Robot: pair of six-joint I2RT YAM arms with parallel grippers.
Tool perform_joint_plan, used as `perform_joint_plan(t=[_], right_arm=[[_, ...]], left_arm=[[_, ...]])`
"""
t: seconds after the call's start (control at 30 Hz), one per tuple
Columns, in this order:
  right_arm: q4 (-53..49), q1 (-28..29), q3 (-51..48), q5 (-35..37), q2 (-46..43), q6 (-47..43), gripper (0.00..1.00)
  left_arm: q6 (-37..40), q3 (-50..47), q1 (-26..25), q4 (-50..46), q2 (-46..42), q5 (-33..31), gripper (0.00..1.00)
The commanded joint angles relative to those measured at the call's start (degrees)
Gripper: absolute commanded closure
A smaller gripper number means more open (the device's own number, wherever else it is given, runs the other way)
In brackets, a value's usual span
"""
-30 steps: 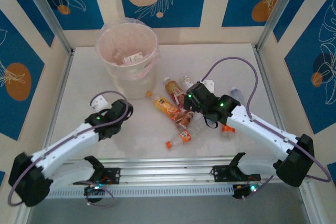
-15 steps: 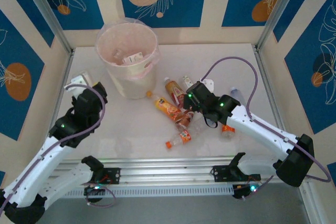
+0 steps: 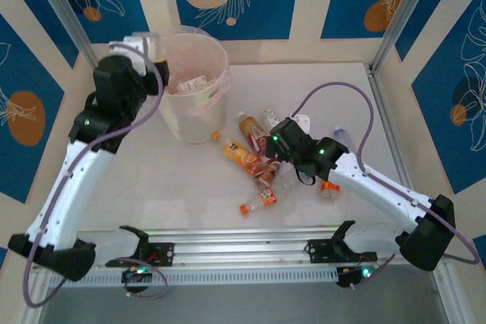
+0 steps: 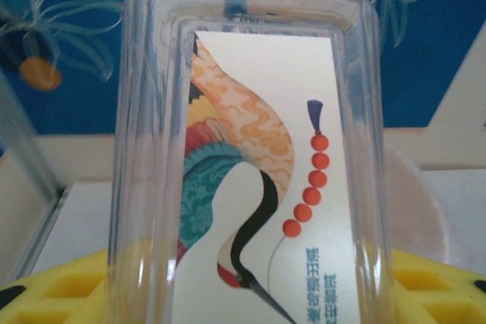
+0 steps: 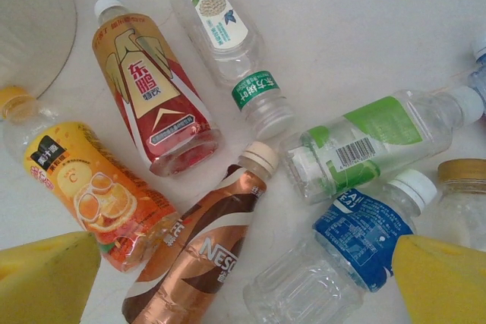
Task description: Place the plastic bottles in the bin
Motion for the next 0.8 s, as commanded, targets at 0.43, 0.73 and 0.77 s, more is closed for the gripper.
perform_joint_plan(t=[0.43,0.73,0.77], right_arm=[[-4.25,-0.24,1.19,1.54,-3.79,2.05,0.01],[-5.56,-0.19,1.89,1.96,-4.96,2.74,0.01],[-5.64,-0.19,1.89,2.03,-5.09,2.73,0.01]], left_arm=[[14.51,39.37,13.48,-17.75,33.86,44.88,0.54],[22.57,49.62,14.32,-28.09,45.61,47.72,0.54],[23.66,49.6,14.35,-29.13,46.04,47.67,0.54]])
